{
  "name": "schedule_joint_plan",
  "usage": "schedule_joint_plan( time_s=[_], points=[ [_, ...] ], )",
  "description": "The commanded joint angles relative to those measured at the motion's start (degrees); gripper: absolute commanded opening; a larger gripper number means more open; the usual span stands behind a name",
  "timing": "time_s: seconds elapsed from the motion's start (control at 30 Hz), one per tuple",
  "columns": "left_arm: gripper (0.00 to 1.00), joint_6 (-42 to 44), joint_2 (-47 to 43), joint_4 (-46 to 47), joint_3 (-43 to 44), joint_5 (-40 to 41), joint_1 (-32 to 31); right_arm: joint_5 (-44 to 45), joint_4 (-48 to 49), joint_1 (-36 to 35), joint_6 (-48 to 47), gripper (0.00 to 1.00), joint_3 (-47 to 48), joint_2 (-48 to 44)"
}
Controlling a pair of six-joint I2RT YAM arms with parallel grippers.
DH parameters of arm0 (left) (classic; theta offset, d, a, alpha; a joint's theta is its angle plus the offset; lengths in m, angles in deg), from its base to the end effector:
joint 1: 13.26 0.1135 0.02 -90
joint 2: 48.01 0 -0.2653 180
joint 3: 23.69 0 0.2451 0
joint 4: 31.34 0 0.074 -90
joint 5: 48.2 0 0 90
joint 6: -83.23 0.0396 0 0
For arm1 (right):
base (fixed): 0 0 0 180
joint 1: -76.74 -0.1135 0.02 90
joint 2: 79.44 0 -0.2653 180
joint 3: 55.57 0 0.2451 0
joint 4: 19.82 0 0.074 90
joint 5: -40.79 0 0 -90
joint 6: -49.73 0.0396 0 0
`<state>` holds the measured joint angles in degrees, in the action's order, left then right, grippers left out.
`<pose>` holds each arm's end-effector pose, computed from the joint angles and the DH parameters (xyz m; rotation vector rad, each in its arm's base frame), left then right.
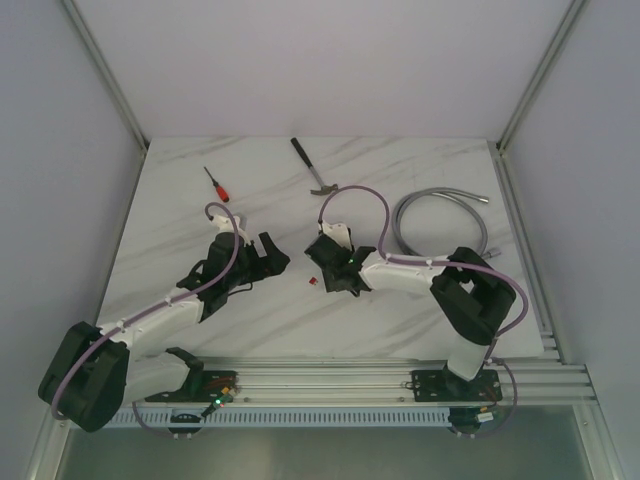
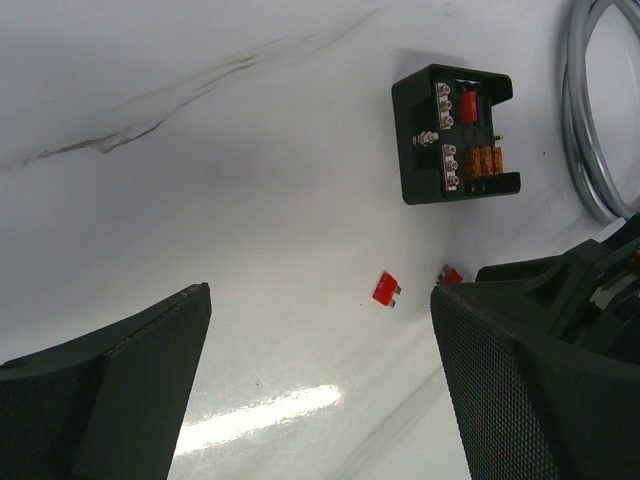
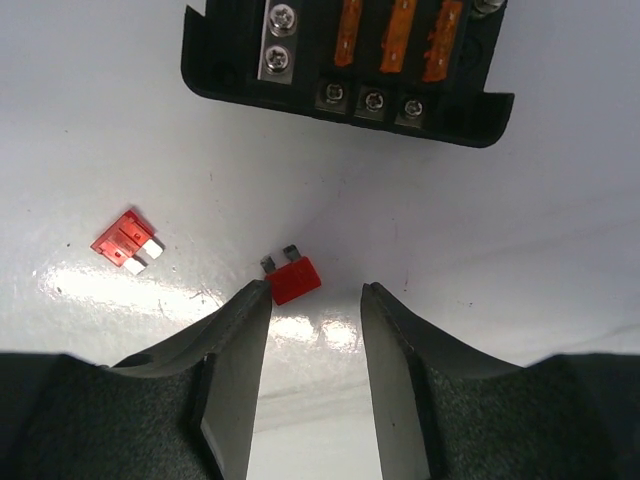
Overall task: Snap on the fuse box
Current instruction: Pick up the fuse from the center of the board.
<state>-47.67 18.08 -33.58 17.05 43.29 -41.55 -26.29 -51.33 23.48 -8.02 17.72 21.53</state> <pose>0.2071 -0.1103 0.1985 -0.2507 2.1165 -0.7102 0.2182 0.2665 0.1652 -0.3162 2.4656 0.0948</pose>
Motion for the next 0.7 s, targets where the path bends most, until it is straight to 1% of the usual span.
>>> schedule_joint_plan(
  time_s=[0.0,0.17,0.33,0.5,0.67],
  points=[
    [1.0,-0.07,-0.26,-0.68,0.69,-0.78,0.25,-3.37,-1.23,0.17,-4.65,0.47,-0.33,1.6],
    [1.0,0.29,-0.41,-0.68,0.75,-0.78,0.26,-7.64,-0.53,0.94,-9.93,0.47,0.23,3.56],
    [1.0,0.54,-0.43,-0.69,0.77,-0.82,0.25,-13.13,0.57,2.81,-14.67,0.47,-0.88,3.52],
    [1.0,0.65,-0.31,-0.75,0.94,-0.96,0.26,-16.74,0.91,3.51,-16.45,0.45,-1.26,3.57],
    [1.0,0.64,-0.07,-0.67,1.24,-1.27,0.26,-17.36,0.46,3.6,-16.61,0.41,-1.54,3.78]
  ],
)
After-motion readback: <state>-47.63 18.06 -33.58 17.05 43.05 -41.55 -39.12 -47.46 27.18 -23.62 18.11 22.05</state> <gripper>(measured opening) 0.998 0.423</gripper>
